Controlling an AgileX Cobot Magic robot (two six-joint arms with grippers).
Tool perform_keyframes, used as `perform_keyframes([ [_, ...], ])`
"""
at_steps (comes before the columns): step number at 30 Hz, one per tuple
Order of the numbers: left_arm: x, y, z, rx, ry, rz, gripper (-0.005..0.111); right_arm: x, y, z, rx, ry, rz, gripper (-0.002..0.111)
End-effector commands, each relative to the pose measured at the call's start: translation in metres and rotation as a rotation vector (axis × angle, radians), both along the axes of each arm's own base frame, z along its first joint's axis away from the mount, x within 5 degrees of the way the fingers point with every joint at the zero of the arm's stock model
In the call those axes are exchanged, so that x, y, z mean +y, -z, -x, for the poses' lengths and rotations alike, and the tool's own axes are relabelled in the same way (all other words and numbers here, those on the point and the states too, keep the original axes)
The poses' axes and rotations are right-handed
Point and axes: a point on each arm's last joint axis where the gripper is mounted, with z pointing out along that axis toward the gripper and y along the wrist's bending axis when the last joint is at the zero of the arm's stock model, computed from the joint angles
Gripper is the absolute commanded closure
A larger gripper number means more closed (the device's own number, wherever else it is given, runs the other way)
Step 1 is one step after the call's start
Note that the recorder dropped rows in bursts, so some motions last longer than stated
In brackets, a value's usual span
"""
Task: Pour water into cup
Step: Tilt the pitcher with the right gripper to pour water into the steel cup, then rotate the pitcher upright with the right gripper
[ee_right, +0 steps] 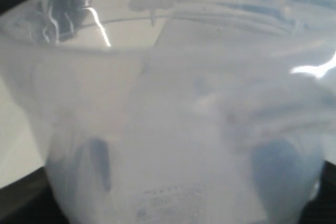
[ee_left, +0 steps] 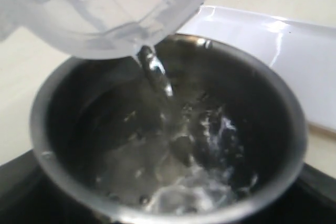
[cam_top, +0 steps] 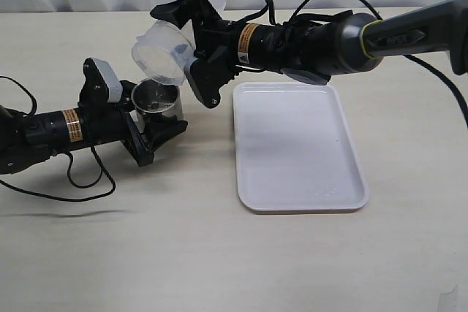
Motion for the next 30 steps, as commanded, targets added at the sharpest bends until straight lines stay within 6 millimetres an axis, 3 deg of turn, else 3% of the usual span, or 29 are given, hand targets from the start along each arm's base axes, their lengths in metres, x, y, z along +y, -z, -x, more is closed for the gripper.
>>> perform_keyframes([
  [1, -0.0009, -0.0061, -0.0023, -0.028, -0.001, 0.037, 0.107, 0.0006, -0.011, 0.0006, -0.06, -0.013, -0.009, 0.104],
  [30, -0.0009, -0.0064, -0.0023, -0.03, 0.0, 0.04, 0.107, 0.0006, -0.011, 0.0006, -0.066, -0.014, -0.005, 0.104],
])
